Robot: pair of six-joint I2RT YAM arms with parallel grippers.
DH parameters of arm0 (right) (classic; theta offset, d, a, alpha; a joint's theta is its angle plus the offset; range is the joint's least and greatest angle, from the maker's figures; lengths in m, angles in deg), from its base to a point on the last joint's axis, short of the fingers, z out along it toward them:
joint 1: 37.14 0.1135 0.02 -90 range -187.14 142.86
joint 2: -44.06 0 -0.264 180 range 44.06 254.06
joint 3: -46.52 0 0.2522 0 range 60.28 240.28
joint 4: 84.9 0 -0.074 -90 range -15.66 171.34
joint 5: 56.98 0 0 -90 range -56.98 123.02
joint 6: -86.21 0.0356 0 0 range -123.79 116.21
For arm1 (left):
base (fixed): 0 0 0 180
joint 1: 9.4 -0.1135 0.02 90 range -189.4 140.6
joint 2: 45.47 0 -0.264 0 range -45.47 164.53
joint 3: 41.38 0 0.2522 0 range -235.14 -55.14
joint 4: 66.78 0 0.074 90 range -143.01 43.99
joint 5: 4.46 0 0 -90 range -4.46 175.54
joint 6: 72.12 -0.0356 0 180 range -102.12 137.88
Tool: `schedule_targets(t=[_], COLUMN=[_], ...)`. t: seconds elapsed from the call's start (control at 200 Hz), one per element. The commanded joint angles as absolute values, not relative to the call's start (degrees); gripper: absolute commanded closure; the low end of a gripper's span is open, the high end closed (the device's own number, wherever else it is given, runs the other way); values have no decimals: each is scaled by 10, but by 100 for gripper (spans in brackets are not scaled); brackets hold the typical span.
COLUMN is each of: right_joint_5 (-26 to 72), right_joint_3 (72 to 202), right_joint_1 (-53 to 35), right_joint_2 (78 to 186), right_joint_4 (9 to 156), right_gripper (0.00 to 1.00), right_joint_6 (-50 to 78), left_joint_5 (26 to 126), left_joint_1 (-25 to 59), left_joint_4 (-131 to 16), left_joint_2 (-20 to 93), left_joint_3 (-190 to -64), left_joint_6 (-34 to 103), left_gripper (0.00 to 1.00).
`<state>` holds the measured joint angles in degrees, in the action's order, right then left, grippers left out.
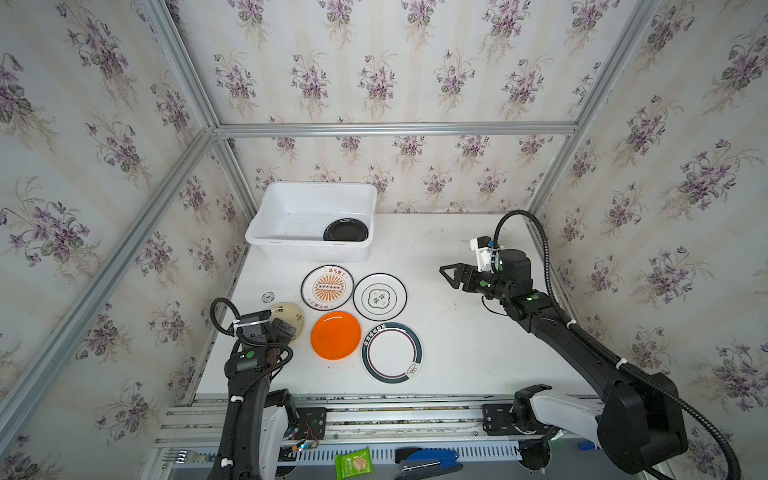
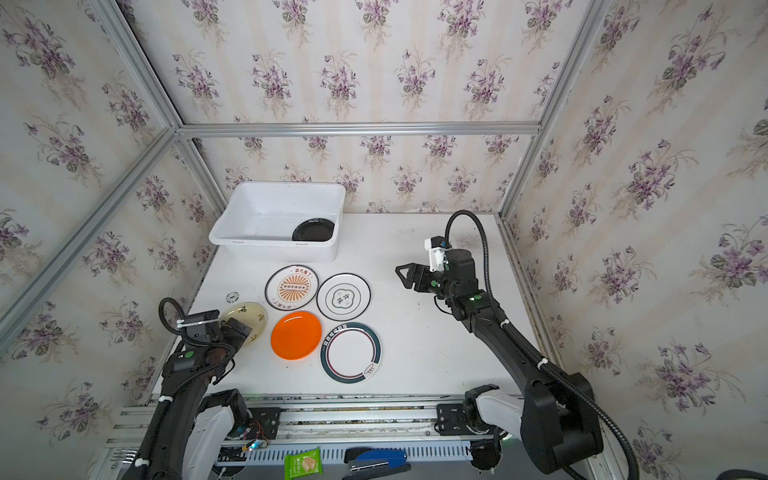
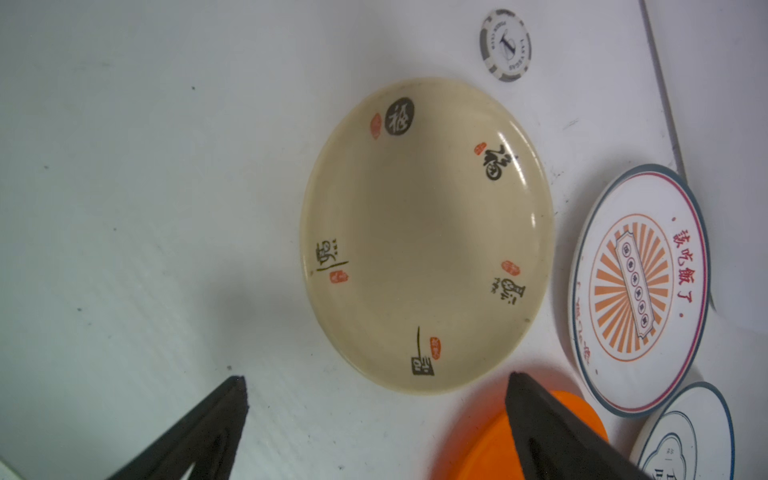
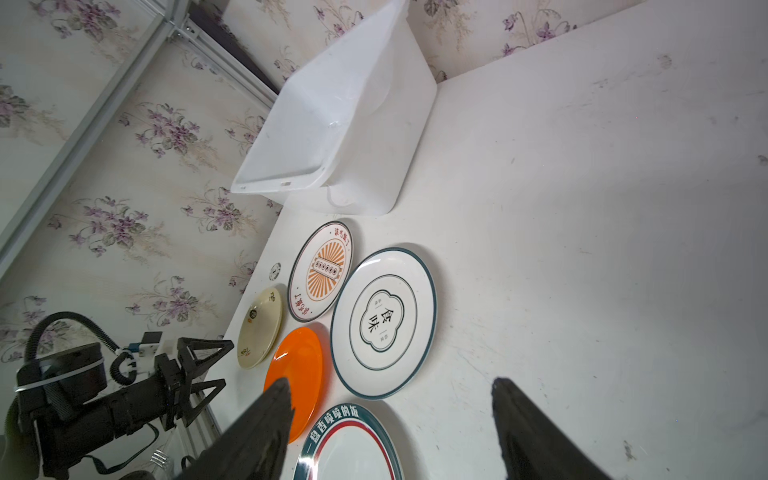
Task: Place the plates into the plastic bin on the countertop
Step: 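Close the left gripper on the cream plate rim and tilt it up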
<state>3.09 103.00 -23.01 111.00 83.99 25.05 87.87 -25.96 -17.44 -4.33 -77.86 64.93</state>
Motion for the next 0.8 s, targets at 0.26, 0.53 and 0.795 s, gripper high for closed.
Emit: schedule_targets(t=[0.26, 0.53, 0.795], right_joint_5=[13, 21, 40], right_joint_3=[1014, 1013, 1014], right_joint_1=[-229, -229, -229], right_joint_2=[1090, 1094, 1097], right_joint_4=[883, 874, 866], right_gripper=[22, 22, 22], right_joint_6=[240, 239, 240], left_joint_5=[802, 798, 818], left_joint_1=[-303, -319, -332], left_joint_4=[-252, -292, -315], left_joint_2=[41, 62, 65], left_joint_3=[-758, -745, -739], left_joint_6=[648, 661, 679], left_gripper=[11, 27, 49])
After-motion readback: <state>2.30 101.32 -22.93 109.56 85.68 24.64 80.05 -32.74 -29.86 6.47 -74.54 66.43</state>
